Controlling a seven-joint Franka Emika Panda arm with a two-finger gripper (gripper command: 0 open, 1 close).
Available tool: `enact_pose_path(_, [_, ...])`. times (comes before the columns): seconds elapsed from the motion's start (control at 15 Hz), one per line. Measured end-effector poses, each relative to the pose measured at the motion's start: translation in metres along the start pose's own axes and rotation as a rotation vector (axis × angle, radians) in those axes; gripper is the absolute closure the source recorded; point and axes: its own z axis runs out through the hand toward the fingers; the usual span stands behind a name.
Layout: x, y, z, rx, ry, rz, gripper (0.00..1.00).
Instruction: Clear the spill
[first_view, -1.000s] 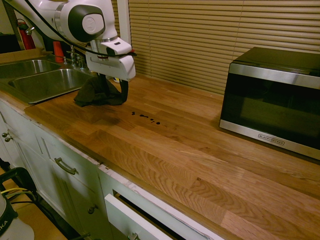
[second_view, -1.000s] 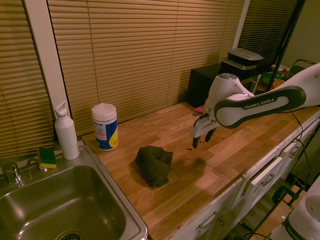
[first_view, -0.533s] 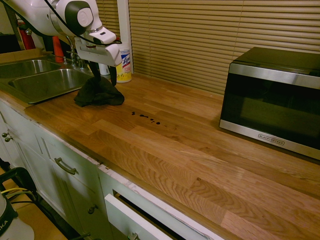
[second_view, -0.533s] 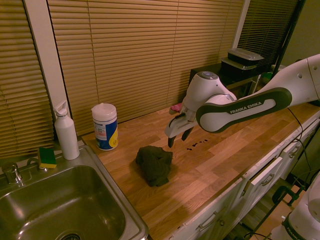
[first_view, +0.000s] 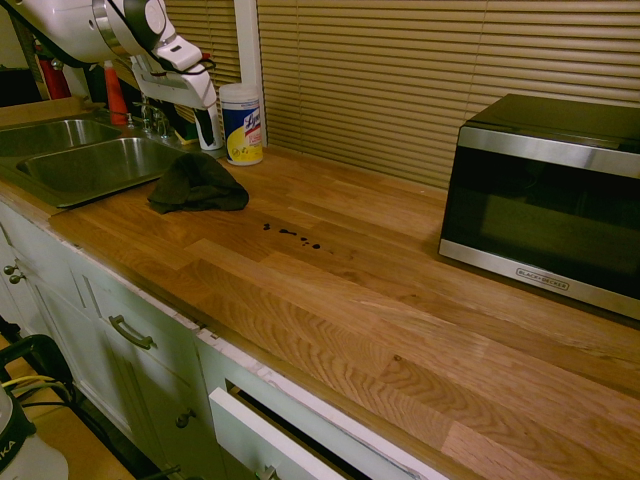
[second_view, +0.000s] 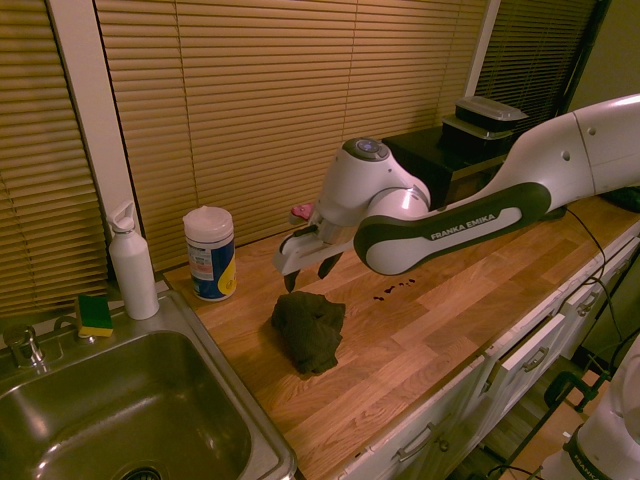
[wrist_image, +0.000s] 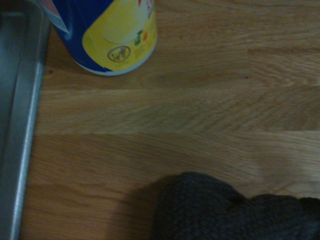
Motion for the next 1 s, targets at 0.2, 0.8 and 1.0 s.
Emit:
enact_pose_path(0.2, [-0.009,-0.013,0.020,-0.020,-0.013,0.049,0.00])
enact_pose_path(0.8, [-0.008,-0.009,0.047,-0.115,-0.028,0.136,0.00])
enact_pose_path(1.0, [-0.003,-0.009,0.058,-0.134,-0.043,0.152,1.00])
